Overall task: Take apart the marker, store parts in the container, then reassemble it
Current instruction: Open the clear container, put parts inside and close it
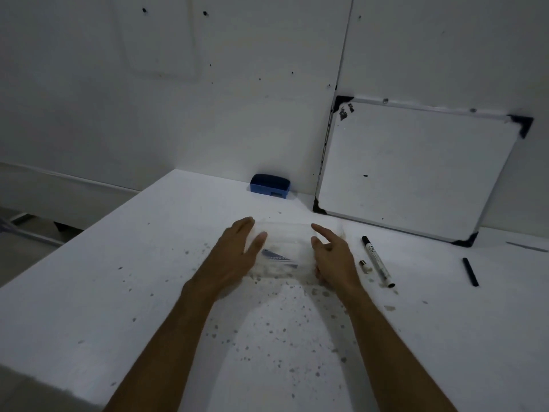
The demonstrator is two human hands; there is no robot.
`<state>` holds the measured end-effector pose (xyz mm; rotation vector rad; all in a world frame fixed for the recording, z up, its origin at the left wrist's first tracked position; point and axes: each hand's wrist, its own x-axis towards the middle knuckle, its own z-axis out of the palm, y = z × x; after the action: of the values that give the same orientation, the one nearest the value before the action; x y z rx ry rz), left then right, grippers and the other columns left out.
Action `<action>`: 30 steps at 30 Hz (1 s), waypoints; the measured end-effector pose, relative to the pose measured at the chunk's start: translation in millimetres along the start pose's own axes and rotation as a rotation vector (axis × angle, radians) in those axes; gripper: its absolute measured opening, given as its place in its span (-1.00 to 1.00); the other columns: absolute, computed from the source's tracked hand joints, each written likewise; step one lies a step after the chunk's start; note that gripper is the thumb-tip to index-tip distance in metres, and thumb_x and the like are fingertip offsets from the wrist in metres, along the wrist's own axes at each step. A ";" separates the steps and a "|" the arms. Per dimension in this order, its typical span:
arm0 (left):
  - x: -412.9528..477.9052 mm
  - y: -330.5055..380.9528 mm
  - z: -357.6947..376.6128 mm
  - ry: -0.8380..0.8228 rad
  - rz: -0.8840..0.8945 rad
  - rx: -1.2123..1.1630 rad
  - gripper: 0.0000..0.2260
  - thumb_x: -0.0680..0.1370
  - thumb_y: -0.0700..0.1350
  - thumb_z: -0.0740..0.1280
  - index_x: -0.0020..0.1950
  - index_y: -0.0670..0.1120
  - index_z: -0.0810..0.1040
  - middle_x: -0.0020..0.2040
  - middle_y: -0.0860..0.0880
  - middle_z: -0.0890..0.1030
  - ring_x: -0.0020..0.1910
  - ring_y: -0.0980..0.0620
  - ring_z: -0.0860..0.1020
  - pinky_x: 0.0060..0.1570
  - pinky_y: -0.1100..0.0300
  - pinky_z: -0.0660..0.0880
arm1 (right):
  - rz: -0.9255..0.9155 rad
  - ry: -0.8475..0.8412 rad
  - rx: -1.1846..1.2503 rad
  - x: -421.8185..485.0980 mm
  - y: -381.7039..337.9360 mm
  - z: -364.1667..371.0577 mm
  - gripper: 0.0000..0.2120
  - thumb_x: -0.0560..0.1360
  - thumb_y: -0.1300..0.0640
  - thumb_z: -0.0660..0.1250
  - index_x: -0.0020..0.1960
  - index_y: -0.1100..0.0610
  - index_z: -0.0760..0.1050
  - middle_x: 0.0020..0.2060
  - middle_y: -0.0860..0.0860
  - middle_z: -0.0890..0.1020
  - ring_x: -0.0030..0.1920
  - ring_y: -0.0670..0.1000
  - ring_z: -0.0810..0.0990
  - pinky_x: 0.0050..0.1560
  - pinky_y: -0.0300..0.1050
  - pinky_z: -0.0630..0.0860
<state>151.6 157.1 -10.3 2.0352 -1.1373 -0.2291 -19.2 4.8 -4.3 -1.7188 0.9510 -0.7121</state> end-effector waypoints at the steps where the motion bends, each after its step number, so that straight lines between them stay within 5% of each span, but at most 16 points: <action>1: 1.0 -0.5 2.5 -0.046 -0.021 0.040 -0.14 0.49 0.50 -0.05 0.63 -0.01 0.10 0.63 0.01 0.17 0.58 -0.03 0.21 0.55 -0.02 0.16 | -0.072 0.045 -0.090 -2.1 2.0 5.3 -0.64 0.70 0.06 0.17 0.46 -0.17 0.44 -0.30 0.02 0.57 -0.38 -0.07 0.46 -0.34 -0.26 0.47; 6: 4.7 -8.9 9.5 0.012 0.059 0.237 -0.05 0.35 0.64 -0.01 0.60 0.11 0.11 0.63 0.05 0.16 0.54 -0.06 0.26 0.49 -0.11 0.23 | -0.244 0.156 -0.328 -9.6 7.4 18.7 -0.58 0.71 0.11 0.09 0.56 0.05 0.32 0.12 0.13 0.59 0.00 0.04 0.59 0.07 -0.10 0.54; 11: 6.8 -6.5 2.4 -0.024 0.129 0.215 -0.08 0.33 0.63 0.06 0.55 0.14 0.24 0.59 0.03 0.18 0.46 -0.05 0.36 0.37 -0.01 0.37 | -0.259 0.078 -0.551 -3.5 4.9 8.3 -0.55 0.70 0.06 0.07 0.57 0.05 0.27 -0.14 0.06 0.65 -0.16 0.04 0.62 -0.09 -0.06 0.56; 16: 6.3 -7.9 -3.6 -0.009 0.014 -0.083 -0.10 0.38 0.45 0.35 0.60 0.15 0.09 0.61 0.09 0.17 0.50 0.05 0.27 0.44 -0.03 0.30 | 0.097 -0.144 -0.145 -3.1 -6.8 4.5 -0.55 0.71 -0.06 0.06 0.56 0.01 0.19 -0.25 0.13 0.66 -0.35 0.07 0.65 -0.32 -0.04 0.64; 20: 0.7 -15.0 -10.8 0.278 -0.121 -0.349 -0.14 0.43 0.33 0.41 0.60 0.08 0.12 0.60 0.01 0.23 0.45 0.05 0.35 0.32 0.10 0.39 | 0.285 -0.140 0.236 7.7 -21.9 19.7 -0.58 0.70 0.04 0.18 0.53 0.10 0.28 -0.24 0.15 0.68 -0.39 0.09 0.72 -0.07 0.08 0.72; 24: -2.0 -25.7 -19.4 0.399 -0.297 -0.417 -0.33 0.49 0.30 0.34 0.51 0.03 0.32 0.49 -0.03 0.45 0.42 -0.07 0.46 0.25 0.10 0.41 | 0.248 -0.129 0.290 29.1 -41.1 46.1 -0.56 0.68 0.08 0.25 0.52 0.14 0.30 -0.14 0.14 0.66 -0.29 0.14 0.73 -0.04 0.13 0.71; 30: 4.7 -30.5 -13.2 0.416 -0.306 -0.367 -0.41 0.53 0.11 0.44 0.48 -0.02 0.33 0.46 -0.05 0.46 0.39 -0.07 0.49 0.26 0.08 0.48 | 0.223 -0.130 0.128 52.9 -58.4 81.5 -0.57 0.68 0.06 0.22 0.51 0.15 0.31 0.07 0.23 0.68 -0.35 0.07 0.71 -0.35 -0.12 0.68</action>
<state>180.6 169.7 -21.8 1.8051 -0.4858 -0.1419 89.9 9.6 26.1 -1.5002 0.9664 -0.4979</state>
